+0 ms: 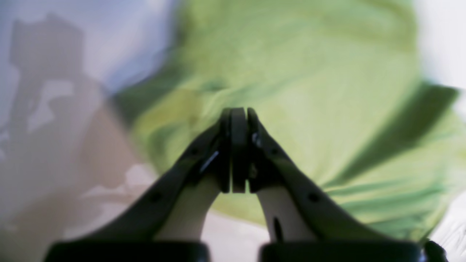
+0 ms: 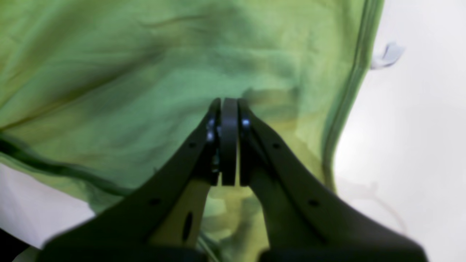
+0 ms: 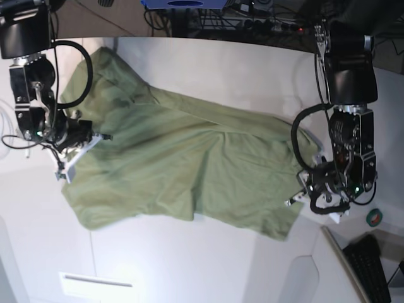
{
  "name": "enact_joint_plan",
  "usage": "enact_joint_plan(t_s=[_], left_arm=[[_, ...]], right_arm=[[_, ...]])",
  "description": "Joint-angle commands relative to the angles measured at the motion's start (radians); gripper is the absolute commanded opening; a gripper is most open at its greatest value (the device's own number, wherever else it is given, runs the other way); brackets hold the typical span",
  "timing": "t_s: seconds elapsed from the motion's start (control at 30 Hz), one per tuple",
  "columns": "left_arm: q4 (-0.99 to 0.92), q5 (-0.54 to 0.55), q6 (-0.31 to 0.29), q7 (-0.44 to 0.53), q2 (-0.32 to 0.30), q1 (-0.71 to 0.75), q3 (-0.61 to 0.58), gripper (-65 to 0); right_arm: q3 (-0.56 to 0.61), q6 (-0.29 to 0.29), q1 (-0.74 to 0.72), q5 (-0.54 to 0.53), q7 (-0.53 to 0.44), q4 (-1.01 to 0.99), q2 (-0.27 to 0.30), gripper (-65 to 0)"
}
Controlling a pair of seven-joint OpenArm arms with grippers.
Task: Layout the t-shirt on the table in an organized manner, then fold the t-shirt properly
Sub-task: 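Release the shirt with the left gripper and raise it, then grasp the shirt hem with the left gripper and pull it outward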
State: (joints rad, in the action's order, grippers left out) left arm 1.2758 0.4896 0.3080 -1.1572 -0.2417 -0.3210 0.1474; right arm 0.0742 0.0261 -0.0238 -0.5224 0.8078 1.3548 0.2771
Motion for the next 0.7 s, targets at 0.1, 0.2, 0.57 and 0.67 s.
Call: enact_joint_plan(t_s=[0.1, 0.2, 0.57, 0.67], left_arm=[[0.014, 0.005, 0.004, -0.023, -0.006, -0.059, 0.004, -26.5], [-0.023, -0.002, 0.050, -0.020, 0.049, -0.060, 0.039, -26.8], [-0.235, -0.093, 0.297, 0.036, 0.097, -0.122, 0.106, -65.0], [-0.236, -0.093, 0.297, 0.036, 0.092, -0.116, 0.106, -62.2]], right_arm=[[-0.006, 0.001, -0.014, -0.005, -0.012, 0.016, 0.011, -65.0], [-0.006, 0.001, -0.014, -0.005, -0.012, 0.016, 0.006, -65.0], [-0.006, 0.001, 0.005, -0.005, -0.012, 0.016, 0.006, -65.0], [-0.006, 0.001, 0.014, -0.005, -0.012, 0.016, 0.007, -65.0]])
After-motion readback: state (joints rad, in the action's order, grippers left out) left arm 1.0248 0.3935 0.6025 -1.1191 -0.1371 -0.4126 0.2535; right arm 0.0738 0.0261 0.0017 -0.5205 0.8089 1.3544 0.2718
